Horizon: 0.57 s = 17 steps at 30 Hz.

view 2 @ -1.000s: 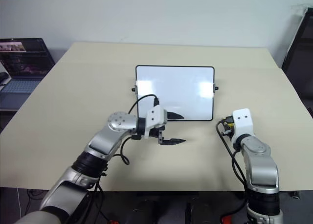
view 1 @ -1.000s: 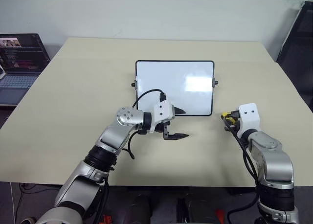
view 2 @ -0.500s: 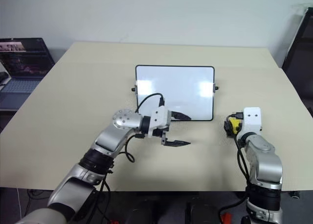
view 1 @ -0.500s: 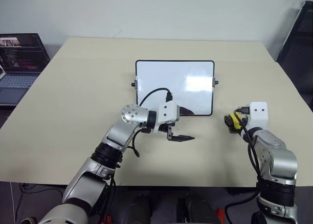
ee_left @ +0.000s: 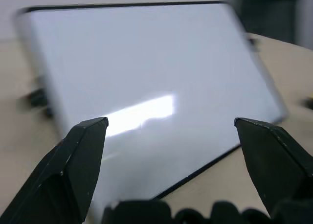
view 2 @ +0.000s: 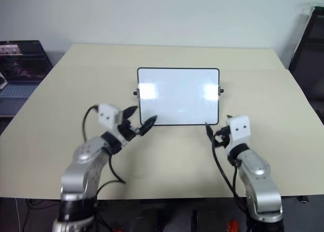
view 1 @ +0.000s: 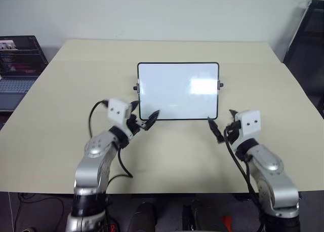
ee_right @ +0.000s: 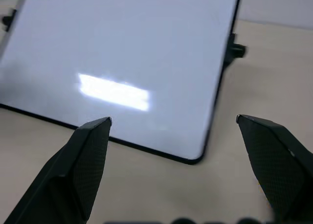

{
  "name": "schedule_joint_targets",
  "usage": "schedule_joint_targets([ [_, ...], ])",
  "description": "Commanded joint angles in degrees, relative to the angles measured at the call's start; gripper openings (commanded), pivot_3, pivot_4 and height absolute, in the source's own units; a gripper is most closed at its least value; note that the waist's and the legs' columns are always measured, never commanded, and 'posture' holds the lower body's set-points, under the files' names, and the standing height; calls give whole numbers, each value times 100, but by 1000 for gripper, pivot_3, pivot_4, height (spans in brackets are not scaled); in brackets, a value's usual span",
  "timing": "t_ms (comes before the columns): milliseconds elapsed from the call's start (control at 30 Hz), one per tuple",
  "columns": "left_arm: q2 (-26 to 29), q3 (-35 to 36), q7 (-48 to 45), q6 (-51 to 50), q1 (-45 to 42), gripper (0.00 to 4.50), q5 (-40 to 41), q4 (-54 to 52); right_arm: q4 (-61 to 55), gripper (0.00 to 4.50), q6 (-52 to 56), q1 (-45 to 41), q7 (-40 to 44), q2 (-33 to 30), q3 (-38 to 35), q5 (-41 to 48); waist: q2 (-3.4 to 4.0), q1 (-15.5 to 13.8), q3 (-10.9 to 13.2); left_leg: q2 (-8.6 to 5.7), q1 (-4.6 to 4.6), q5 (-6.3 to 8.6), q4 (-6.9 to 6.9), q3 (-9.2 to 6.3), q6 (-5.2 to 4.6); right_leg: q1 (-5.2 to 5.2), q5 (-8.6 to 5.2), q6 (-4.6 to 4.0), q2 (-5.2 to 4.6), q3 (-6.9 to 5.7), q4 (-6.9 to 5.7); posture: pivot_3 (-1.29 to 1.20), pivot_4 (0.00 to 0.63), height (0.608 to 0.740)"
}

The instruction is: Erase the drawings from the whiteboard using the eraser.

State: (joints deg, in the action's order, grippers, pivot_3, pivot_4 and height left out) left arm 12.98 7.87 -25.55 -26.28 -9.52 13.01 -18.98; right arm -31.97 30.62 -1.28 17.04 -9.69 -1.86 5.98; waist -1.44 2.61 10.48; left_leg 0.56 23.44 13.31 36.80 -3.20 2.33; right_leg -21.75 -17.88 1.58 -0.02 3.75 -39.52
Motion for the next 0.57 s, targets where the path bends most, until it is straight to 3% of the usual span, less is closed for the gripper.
schedule_joint_targets([
  [33,-256,172,671,-17,340,4500,-18,-646,8,4466,-859,355,-135,312,-236,285,-3,-93,-1,-2,-1,0,8,-5,0,7,1,1,-1,-6,1,0,150,740],
  [367,-566,-118,1449,393,745,4500,-369,-665,1379,4466,-3776,1226,-347,99,-383,-392,-5,-93,-2,2,-54,-2,7,13,-2,59,-10,34,7,9,15,0,150,740],
  [567,-661,-156,1616,779,1040,4500,-447,-451,1875,4466,-4194,1244,-432,111,-367,-382,-4,-75,-3,4,-53,-1,-6,20,-1,51,2,9,8,18,16,0,150,740],
])
